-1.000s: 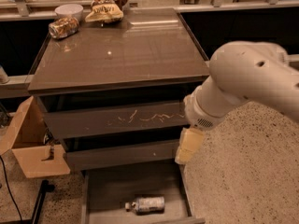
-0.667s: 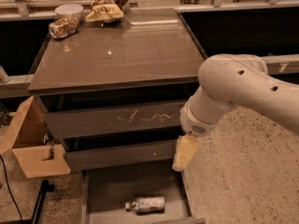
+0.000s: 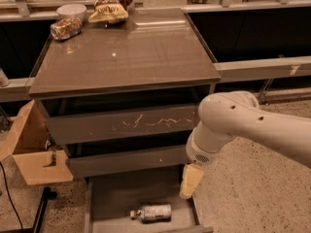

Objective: Pick blue plastic bottle from bottom drawer and place on counter

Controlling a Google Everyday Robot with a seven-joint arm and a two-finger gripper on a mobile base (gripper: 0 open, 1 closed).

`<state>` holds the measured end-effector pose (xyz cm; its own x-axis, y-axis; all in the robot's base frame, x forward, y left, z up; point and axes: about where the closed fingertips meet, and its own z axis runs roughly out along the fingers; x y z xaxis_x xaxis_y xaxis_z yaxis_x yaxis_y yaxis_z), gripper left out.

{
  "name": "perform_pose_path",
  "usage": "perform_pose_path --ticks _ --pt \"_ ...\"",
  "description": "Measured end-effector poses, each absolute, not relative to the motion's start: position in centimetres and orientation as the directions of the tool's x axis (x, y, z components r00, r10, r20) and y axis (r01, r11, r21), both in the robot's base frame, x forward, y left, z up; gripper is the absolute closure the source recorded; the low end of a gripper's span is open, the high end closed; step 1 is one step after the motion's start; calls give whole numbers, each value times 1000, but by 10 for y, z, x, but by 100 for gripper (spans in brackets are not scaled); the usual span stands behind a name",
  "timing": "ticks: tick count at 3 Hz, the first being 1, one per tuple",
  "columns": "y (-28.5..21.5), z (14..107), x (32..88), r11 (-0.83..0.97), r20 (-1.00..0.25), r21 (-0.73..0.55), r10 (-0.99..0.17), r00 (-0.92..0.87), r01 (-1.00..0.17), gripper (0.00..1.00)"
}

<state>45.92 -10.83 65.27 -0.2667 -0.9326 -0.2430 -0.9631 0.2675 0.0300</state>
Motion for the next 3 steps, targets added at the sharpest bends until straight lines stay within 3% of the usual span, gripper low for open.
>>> perform_pose_path --ticks 3 --pt "-110 534 435 264 -367 38 -894 -259 -964 0"
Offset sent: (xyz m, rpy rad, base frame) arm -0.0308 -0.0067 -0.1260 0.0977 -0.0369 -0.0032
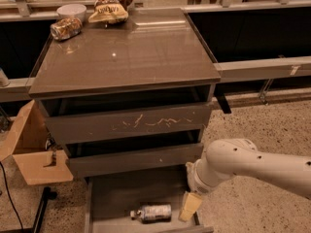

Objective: Pick blue plastic bottle from bottom drawer and place on counter

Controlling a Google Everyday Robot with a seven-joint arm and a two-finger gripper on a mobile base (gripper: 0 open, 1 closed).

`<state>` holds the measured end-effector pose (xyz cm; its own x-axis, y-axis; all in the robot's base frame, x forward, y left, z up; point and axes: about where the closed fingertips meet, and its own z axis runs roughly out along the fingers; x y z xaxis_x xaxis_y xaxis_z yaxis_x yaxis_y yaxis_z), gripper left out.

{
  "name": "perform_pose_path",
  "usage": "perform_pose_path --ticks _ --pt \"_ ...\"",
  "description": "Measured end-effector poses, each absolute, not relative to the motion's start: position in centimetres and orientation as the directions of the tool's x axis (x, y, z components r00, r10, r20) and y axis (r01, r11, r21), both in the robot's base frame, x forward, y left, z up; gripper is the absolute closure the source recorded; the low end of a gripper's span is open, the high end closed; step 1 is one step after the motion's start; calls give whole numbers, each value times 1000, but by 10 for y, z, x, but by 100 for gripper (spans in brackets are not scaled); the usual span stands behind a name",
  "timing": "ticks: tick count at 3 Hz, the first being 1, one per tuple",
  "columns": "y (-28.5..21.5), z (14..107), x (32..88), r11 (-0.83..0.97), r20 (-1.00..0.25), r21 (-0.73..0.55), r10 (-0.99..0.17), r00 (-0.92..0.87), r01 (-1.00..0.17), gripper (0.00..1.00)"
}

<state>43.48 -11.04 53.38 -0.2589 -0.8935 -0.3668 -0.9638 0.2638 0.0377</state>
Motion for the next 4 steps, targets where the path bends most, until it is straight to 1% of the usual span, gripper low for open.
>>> perform_pose_path --ticks 2,4 --pt "-101 504 450 238 -396 32 -889 -231 -971 0" --pt "-81 449 472 197 -450 26 -873 -187 -980 0"
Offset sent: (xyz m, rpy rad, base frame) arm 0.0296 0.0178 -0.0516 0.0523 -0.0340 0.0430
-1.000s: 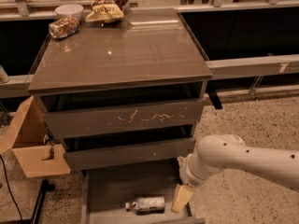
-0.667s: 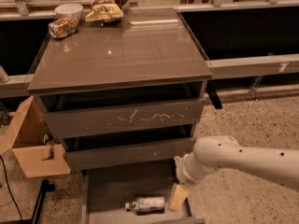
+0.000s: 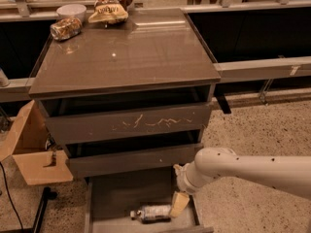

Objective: Pick blue plastic bottle from bottom drawer and place on counter

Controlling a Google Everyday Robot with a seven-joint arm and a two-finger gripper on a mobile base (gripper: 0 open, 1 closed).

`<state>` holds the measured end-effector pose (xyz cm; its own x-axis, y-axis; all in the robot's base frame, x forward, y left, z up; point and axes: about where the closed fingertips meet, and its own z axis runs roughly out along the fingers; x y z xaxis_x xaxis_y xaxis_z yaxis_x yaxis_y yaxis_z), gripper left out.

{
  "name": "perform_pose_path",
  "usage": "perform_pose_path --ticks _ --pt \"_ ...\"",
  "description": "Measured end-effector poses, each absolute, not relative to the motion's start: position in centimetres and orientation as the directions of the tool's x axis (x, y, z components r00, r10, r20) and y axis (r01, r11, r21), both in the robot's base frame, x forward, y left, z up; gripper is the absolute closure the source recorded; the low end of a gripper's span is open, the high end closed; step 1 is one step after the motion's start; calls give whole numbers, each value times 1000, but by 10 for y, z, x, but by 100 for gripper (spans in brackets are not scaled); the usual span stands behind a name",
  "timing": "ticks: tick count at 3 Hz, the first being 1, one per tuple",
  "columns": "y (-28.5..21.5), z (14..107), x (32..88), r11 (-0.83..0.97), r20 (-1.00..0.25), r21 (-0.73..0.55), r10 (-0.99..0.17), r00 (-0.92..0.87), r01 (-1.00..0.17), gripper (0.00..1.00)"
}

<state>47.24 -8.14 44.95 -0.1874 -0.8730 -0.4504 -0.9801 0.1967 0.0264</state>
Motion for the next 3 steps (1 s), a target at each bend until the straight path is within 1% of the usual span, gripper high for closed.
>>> perform_pose_path --ticks 1,2,3 --pt "-77 409 485 200 -475 37 -858 -193 -979 0" --pt "-79 341 497 215 -476 80 -849 -227 -973 0" --pt "-79 341 497 215 -476 80 -849 -227 -973 0"
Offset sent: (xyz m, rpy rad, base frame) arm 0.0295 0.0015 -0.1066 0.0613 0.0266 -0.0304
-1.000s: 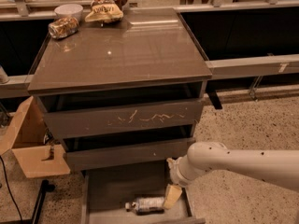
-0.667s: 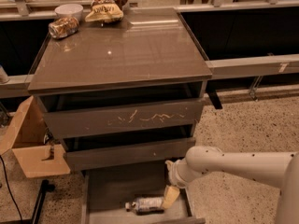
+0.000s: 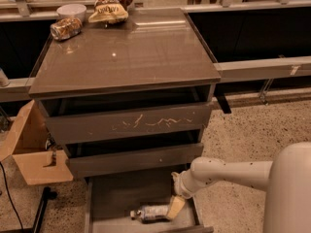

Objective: Pick blue plastic bottle from bottom drawer and place on counter

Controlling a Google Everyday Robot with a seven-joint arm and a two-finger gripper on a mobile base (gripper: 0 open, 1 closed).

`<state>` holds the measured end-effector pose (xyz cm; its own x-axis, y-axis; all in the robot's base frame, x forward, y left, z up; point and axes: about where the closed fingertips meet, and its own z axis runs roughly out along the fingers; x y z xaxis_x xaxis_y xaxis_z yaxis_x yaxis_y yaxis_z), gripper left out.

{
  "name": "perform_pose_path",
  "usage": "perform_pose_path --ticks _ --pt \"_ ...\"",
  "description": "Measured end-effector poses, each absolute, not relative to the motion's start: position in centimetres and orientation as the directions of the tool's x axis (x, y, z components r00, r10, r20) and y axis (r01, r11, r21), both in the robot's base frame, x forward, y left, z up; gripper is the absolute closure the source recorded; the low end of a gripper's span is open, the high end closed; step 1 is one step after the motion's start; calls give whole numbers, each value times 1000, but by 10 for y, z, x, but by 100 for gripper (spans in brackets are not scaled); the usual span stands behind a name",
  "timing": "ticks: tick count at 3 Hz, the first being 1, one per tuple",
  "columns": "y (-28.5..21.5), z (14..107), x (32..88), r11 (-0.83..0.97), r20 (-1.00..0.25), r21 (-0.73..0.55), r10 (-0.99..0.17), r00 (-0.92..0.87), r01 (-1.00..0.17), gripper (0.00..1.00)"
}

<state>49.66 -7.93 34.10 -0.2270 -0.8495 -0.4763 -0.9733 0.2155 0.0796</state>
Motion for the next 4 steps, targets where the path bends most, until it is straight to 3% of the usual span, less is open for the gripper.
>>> perform_pose_path --ticks 4 --pt "-54 254 495 112 -429 93 -892 -141 -989 0"
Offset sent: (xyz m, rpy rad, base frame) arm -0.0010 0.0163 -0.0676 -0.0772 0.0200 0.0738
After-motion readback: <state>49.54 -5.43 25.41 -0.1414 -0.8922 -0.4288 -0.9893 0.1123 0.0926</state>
